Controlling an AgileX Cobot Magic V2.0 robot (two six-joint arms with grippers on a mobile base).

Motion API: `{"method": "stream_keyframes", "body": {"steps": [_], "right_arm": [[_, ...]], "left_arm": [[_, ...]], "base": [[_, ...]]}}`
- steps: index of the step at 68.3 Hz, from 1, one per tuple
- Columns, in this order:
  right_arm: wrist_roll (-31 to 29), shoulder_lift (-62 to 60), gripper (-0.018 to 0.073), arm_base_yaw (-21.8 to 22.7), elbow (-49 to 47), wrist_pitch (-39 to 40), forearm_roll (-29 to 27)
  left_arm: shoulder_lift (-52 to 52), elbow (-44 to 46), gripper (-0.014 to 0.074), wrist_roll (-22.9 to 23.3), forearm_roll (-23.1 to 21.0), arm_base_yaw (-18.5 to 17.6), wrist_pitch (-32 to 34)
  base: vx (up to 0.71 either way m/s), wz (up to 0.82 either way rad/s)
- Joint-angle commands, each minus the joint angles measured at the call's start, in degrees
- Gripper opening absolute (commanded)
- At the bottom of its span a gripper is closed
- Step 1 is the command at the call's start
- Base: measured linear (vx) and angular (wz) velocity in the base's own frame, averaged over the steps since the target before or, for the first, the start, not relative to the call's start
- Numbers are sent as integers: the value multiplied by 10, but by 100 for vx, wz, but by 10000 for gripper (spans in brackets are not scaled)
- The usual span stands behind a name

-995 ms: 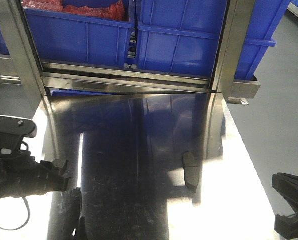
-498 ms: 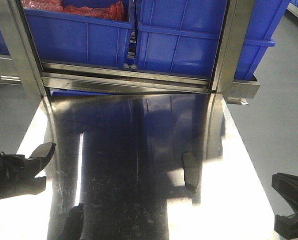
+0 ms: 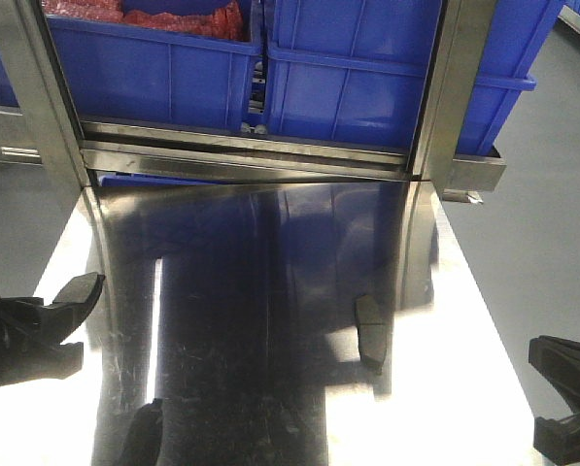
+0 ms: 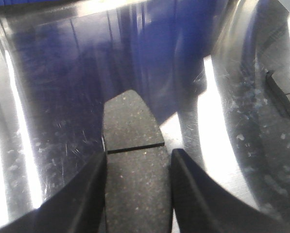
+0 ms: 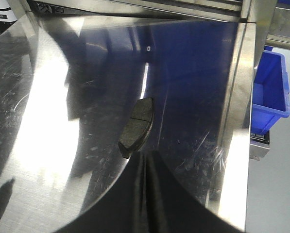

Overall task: Move and align brake pads A on conveyor
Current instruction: 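Lift the grasped brake pad with the left gripper and retract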

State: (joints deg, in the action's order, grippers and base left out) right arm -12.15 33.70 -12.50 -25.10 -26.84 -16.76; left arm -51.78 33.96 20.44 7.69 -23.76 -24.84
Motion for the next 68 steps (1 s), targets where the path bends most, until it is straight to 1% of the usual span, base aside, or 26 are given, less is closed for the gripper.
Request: {"method": "stream_keyframes", "body": {"steps": [1,68], "right_arm": [[-6,3,-8,-1,-15,34,-3],[-6,3,-8,-1,-15,36,-3]], "left_arm": [[7,15,139,1,4,-2,43],[7,15,139,1,4,-2,43]], "base": [[0,0],[0,0]]}}
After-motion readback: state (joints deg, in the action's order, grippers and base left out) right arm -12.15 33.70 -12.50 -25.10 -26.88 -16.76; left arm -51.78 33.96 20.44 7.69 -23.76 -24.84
